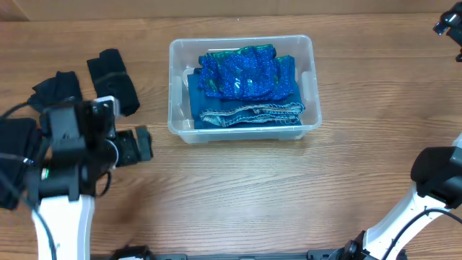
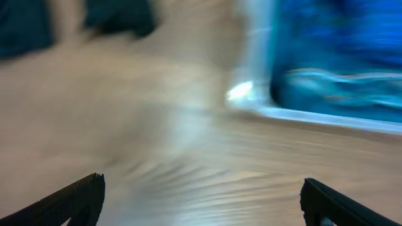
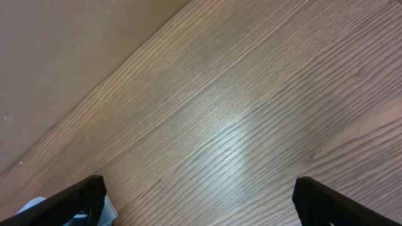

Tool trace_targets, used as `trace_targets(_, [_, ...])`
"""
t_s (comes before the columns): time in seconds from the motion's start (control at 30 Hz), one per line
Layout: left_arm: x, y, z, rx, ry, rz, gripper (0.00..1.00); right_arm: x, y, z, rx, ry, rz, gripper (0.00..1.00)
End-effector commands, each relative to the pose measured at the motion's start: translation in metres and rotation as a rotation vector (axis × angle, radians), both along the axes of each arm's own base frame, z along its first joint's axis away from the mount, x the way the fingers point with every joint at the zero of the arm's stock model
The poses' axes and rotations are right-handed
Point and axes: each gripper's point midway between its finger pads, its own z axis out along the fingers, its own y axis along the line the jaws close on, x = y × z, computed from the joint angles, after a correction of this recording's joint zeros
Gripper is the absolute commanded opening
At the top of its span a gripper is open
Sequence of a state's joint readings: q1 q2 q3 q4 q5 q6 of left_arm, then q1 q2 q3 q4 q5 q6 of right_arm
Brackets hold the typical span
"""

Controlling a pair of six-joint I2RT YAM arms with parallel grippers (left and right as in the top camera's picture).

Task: Pack container
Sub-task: 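Retract the right arm and swing the left arm toward the black cloths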

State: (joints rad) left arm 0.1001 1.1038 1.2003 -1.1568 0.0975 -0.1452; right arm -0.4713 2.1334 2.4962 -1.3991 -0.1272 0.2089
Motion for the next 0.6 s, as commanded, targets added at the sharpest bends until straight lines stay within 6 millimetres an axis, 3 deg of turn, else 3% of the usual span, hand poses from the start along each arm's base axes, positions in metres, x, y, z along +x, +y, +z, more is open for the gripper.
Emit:
trace_targets(0.0, [0.003,0.064,-0.037,0.202,0.19,0.35,1.0,-0.001,-0.002,0.005,-0.005,-0.014,-0.004,1.0])
trace_targets(0.17, [0.006,0.127,-0.082,0.194,0.329,0.569,1.0,-0.001,-0.002,0.005,-0.005,-0.014,-0.004,1.0])
trace_targets(0.33, [-0.003,0.194,-0.11,0.182,0.362,0.72,1.0,-0.001,-0.002,0.005,-0.005,-0.014,-0.004,1.0])
trace_targets(0.57, [0.009,0.238,-0.125,0.338,0.373,0.485,1.0,-0.001,-0.002,0.005,-0.005,-0.014,-0.004,1.0])
